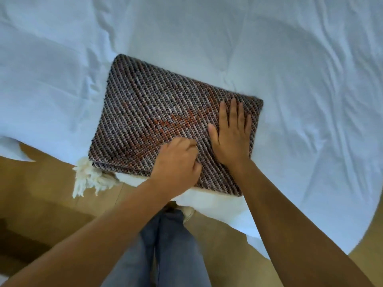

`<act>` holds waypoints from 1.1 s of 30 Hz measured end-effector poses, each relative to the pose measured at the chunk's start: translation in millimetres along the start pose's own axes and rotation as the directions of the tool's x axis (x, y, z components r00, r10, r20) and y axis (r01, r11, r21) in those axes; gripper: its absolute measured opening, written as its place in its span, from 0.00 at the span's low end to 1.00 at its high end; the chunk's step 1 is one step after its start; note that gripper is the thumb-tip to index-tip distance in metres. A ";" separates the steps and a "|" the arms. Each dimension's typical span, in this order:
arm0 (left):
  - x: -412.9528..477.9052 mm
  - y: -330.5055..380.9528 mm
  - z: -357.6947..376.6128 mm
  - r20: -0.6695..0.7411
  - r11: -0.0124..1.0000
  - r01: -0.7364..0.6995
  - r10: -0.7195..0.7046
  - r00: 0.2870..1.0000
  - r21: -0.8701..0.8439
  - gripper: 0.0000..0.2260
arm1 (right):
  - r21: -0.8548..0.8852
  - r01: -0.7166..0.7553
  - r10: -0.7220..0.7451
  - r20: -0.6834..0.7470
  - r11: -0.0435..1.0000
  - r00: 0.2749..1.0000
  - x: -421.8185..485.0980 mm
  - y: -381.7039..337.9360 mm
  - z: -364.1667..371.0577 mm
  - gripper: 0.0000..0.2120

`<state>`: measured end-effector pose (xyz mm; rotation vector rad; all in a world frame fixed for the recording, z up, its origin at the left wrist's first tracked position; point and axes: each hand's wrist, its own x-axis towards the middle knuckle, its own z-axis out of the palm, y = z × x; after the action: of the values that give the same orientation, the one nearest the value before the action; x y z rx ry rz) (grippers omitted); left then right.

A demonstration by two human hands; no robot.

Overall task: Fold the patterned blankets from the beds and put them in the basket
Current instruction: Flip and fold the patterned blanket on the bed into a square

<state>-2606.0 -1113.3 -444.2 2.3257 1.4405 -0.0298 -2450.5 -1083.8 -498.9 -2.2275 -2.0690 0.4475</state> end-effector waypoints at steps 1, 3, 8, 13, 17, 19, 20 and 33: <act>0.5 -11.3 -0.8 -0.117 0.998 0.060 -0.057 0.991 0.025 0.19 | -0.013 0.005 -0.005 -0.002 1.000 1.000 1.1 1.3 1.4 0.29; 1.0 -32.2 6.7 -0.161 0.988 0.143 -0.133 0.978 0.058 0.25 | -0.035 -0.001 0.001 -0.010 0.999 1.000 0.6 0.9 4.3 0.30; -4.0 -61.9 29.7 -0.023 0.977 0.172 -0.170 0.985 0.125 0.29 | -0.069 -0.054 0.052 -0.034 0.996 0.998 -6.0 7.1 9.0 0.32; 11.4 -61.2 14.8 -0.130 0.963 0.267 -0.262 0.956 0.024 0.28 | -0.102 -0.137 0.131 -0.070 0.985 0.989 -2.7 -8.5 0.5 0.32; 48.1 -47.7 5.4 -0.106 0.993 0.022 -0.009 0.994 0.118 0.26 | -0.006 -0.042 0.041 -0.110 0.999 0.993 -0.9 -44.4 3.6 0.29; 64.2 -55.1 10.2 -0.051 0.982 -0.042 0.052 0.997 0.186 0.25 | 0.023 -0.037 0.039 -0.093 0.999 0.995 -3.1 -51.1 11.4 0.28; 67.9 -65.0 13.5 -0.043 0.978 -0.027 0.037 0.998 0.206 0.26 | 0.022 -0.058 0.060 -0.092 0.998 0.994 -3.5 -50.4 14.4 0.28; 50.7 -171.0 -5.9 -0.069 0.852 0.461 -0.490 0.869 -0.250 0.38 | 0.046 -0.260 0.262 -0.040 0.965 0.964 11.7 -61.1 24.6 0.30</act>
<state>-2730.9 -1001.8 -505.8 1.7666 1.9468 0.1432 -2515.1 -1070.2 -509.3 -2.4713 -1.7342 0.4454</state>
